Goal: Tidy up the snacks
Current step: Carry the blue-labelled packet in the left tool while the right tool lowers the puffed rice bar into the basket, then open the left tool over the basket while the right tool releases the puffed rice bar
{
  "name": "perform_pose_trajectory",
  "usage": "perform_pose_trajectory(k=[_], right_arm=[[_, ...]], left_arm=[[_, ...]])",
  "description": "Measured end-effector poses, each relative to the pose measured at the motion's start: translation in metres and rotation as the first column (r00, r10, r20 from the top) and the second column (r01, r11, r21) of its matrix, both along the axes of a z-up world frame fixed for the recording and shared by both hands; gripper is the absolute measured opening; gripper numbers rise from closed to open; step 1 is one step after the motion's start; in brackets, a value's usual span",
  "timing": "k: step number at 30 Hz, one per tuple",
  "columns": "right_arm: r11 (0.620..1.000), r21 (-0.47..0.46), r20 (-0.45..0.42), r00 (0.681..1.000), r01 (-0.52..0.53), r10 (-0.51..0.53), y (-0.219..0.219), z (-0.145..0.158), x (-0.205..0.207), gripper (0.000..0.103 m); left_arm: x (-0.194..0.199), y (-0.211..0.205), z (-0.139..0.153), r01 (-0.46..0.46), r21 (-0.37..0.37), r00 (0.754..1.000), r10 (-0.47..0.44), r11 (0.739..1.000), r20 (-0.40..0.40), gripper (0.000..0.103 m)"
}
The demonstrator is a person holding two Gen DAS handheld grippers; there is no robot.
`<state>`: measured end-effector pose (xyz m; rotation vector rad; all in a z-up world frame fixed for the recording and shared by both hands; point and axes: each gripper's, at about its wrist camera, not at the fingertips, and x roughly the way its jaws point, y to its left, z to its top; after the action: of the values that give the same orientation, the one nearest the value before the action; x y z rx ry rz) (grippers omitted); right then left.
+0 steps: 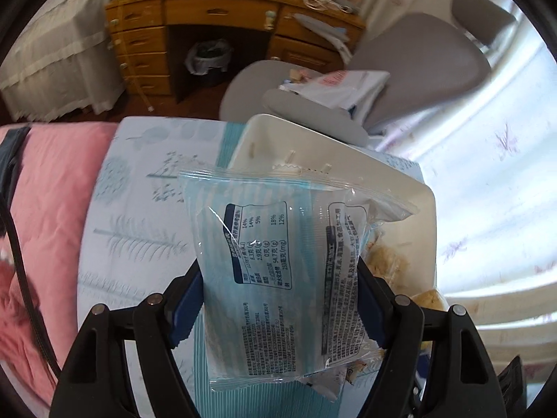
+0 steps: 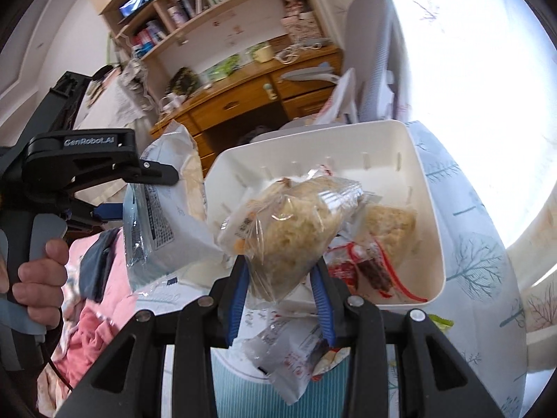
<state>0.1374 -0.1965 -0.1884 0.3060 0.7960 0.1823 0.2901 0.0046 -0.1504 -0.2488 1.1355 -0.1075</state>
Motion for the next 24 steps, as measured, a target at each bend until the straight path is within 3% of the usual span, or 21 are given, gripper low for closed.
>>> perform_pose_trajectory(k=[3, 8, 13, 24], right_arm=[[0.999, -0.016, -0.032, 0.998, 0.051, -0.051, -0.002, -0.007, 0.001, 0.042], [0.997, 0.004, -0.051, 0.996, 0.08, -0.08, -0.006, -0.009, -0.004, 0.057], [0.996, -0.004, -0.049, 0.995, 0.085, -0.085, -0.007, -0.001, -0.016, 0.059], [0.998, -0.038, -0.054, 0.997, 0.046, -0.048, -0.028, 0.004, -0.053, 0.063]], left_arm=[[0.004, -0.005, -0.006, 0.05, -0.012, 0.999, -0.05, 0.999, -0.011, 0.083], [-0.001, -0.013, 0.003, 0.093, 0.007, 0.995, -0.093, 0.996, 0.03, 0.097], [-0.016, -0.021, 0.005, 0.13, 0.008, 0.991, -0.13, 0.991, 0.014, 0.097], [-0.068, -0.029, 0.009, 0.111, -0.055, 0.994, -0.109, 0.992, 0.03, 0.097]])
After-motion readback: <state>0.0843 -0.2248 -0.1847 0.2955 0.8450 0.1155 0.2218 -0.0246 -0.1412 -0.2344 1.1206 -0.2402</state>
